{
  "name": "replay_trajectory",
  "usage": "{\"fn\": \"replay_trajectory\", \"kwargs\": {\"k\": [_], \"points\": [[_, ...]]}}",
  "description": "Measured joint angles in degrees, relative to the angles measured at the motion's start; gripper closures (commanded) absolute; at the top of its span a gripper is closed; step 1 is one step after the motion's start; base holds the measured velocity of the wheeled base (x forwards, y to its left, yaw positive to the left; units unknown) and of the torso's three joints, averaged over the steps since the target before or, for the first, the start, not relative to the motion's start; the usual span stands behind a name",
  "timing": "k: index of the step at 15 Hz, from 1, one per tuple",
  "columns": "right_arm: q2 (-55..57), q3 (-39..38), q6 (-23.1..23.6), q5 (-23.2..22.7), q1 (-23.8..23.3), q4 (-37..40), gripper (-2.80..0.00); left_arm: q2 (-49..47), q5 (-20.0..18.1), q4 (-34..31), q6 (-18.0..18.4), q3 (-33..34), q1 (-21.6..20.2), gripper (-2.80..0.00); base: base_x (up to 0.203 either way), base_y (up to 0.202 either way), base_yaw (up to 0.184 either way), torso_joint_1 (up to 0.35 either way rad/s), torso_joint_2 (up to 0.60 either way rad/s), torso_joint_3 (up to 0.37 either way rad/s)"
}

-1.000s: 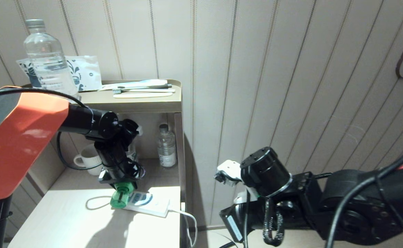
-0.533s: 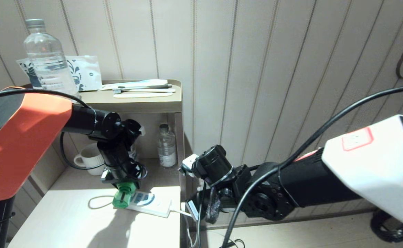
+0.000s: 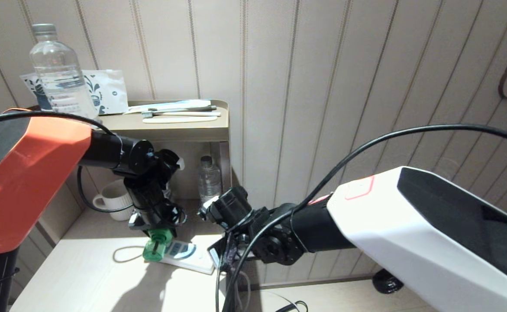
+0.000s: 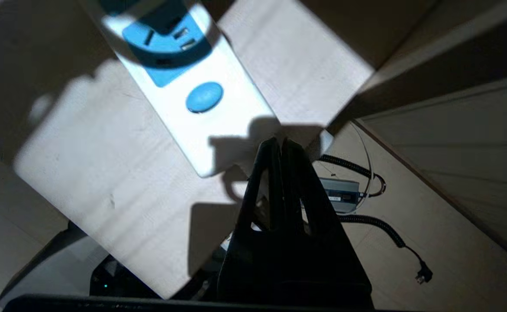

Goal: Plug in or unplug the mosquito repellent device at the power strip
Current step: Hold the socket with your right hand and unplug it with your left hand

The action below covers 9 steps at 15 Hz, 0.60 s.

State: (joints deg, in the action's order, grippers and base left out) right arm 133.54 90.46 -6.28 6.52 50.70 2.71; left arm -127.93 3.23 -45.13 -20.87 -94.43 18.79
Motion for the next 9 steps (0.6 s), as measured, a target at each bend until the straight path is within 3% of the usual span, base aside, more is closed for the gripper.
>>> {"fn": "replay_trajectory", "kwargs": {"k": [4, 9], "points": [[5.17, 6.77, -0.25, 0.05, 2.91, 2.47, 0.0, 0.51, 0.08, -0.89, -0.02, 0.05, 0.01, 0.0, 0.0, 0.0, 0.0, 0.0, 0.0, 0.0], [6.78, 6.75, -0.36, 0.09, 3.66, 2.28, 0.0, 0.72, -0.01, -0.78, -0.42, 0.33, 0.0, 0.0, 0.0, 0.0, 0.0, 0.0, 0.0, 0.0]]}}
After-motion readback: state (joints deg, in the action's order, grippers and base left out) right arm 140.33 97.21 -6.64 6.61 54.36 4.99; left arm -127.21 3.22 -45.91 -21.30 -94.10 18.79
